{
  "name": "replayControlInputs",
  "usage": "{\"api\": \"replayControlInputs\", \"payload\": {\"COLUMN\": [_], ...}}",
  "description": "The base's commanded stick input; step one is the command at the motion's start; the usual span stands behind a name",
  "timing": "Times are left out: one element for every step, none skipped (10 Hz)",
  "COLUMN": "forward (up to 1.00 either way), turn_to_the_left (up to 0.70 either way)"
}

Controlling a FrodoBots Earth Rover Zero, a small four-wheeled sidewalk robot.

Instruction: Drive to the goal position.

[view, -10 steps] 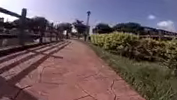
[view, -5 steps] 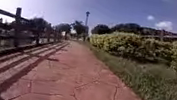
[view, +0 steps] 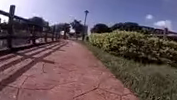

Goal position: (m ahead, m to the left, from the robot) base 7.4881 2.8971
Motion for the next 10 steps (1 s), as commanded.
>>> {"api": "replayControlInputs", "payload": {"forward": [0.50,0.50,0.50,0.50,0.50,0.50,0.50,0.50,0.50,0.50], "turn_to_the_left": [0.00,0.00,0.02,0.05,0.00,0.23,0.50,0.50,0.50,0.25]}}
